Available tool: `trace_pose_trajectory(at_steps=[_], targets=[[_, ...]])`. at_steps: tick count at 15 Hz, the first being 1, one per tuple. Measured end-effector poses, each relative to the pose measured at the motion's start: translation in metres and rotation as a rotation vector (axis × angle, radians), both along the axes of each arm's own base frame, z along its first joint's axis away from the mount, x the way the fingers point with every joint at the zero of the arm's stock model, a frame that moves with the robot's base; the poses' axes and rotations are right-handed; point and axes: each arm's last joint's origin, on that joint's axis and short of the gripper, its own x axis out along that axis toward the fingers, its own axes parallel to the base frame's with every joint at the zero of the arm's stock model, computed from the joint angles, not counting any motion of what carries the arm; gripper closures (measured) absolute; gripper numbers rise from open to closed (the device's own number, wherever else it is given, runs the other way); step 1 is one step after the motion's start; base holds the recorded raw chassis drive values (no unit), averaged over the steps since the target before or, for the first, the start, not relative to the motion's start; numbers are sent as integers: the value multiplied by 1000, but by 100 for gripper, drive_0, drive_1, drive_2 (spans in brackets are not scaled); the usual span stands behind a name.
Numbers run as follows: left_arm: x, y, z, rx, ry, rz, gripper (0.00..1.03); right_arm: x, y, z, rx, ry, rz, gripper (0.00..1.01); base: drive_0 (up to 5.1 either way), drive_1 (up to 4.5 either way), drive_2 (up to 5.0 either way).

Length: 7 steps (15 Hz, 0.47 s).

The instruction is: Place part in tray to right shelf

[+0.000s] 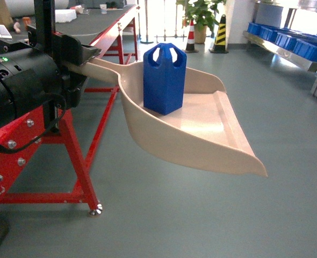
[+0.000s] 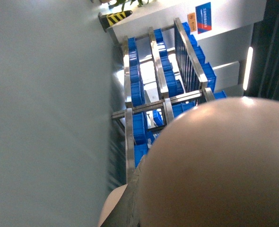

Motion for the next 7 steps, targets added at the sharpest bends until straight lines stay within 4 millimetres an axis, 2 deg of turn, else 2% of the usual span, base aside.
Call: trace_pose_trajectory(at_steps=[7], targets=[[0, 0, 0, 2, 5, -1, 89, 0, 0, 0, 0, -1, 0, 3, 503, -223, -250]])
